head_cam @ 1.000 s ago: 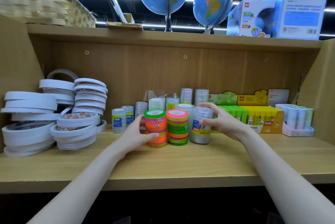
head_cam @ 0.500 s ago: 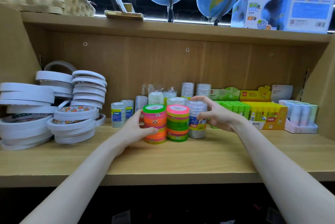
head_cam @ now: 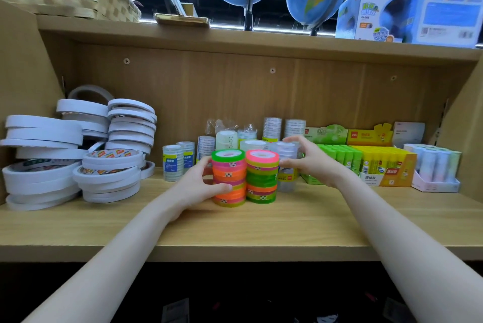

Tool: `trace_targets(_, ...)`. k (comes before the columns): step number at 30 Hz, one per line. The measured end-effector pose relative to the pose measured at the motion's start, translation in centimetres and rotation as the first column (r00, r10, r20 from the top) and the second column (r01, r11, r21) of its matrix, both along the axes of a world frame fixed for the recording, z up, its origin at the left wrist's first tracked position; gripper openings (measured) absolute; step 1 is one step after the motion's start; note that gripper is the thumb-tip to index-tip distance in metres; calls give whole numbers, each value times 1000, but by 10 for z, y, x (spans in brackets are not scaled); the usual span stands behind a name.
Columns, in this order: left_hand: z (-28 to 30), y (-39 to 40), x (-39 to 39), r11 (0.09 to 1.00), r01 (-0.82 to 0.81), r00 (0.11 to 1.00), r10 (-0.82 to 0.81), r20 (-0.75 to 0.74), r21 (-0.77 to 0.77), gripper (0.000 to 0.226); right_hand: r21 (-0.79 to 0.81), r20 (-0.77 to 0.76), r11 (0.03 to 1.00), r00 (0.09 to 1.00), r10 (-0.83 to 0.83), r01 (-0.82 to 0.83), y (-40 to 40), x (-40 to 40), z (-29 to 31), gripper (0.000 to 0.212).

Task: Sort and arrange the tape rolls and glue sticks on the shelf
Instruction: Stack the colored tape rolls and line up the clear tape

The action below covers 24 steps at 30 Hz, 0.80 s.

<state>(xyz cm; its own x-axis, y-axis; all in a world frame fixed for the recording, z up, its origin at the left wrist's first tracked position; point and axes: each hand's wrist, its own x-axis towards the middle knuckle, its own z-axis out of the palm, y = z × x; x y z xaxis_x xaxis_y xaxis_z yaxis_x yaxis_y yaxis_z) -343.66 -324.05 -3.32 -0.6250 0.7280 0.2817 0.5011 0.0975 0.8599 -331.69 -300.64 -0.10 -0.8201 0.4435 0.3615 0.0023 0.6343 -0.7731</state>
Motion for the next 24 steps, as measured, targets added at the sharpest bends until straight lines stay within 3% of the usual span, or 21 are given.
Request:
trace_targets(4, 0, -1, 2, 999, 43, 999, -43, 20, -8, 72, -29, -3, 997, 998, 68, -68, -4, -10, -6, 48)
trace_targets(7, -1, -1, 2, 998, 56, 998, -56, 27, 5, 72, 21, 29, 998, 997, 67, -67, -1, -9, -8, 56)
trace_targets(11, -2, 0, 0, 998, 56, 998, -56, 18, 18, 75, 8, -224, 1000, 974, -13, 15, -8, 24, -7, 51)
trace_targets(13, -2, 2, 2, 998, 68, 998, -68, -3, 3, 77, 87, -244, 995, 967, 70, -50, -20, 40, -8, 48)
trace_targets(16, 1, 11, 14, 995, 99, 994, -99, -48, -16, 61, 351, -51, 930, 990, 134, -108, -41, 42, -17, 58)
trace_targets(18, 1, 22, 24, 997, 73, 989, -76, -130, -29, 59, 447, -79, 894, 995, 68, -25, -43, 39, -24, 52)
trace_targets(20, 0, 36, 31, 1000, 10, 971, -16, -237, -28, 66, 448, -156, 890, 988, -11, 81, -37, 43, -25, 42)
trace_targets(24, -4, 65, 49, 995, -103, 947, 99, -304, 4, 68, 419, -112, 890, 983, -145, 179, -17, 59, -22, 37)
